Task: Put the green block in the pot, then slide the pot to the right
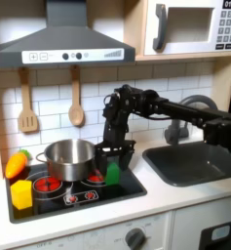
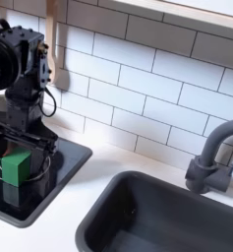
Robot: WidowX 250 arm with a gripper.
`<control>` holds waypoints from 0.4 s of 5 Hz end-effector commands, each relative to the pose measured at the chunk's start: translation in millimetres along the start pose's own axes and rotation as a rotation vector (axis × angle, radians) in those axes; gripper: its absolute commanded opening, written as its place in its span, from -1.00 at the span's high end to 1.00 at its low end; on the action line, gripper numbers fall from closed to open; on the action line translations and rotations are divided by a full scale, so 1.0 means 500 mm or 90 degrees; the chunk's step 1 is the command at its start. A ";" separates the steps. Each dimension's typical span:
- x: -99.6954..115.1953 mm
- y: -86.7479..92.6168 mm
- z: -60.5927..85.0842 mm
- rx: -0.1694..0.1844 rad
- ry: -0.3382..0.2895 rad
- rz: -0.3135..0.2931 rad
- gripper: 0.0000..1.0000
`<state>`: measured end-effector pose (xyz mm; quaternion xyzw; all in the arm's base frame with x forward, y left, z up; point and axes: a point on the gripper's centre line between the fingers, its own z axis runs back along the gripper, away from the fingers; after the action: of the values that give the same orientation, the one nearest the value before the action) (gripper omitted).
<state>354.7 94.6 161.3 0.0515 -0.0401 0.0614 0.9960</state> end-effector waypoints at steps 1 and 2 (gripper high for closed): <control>0.002 -0.006 -0.024 -0.001 0.020 -0.002 -1.00; 0.004 -0.007 -0.029 -0.004 0.025 -0.002 -1.00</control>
<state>357.5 94.9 146.6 0.0490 -0.0205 0.0635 0.9966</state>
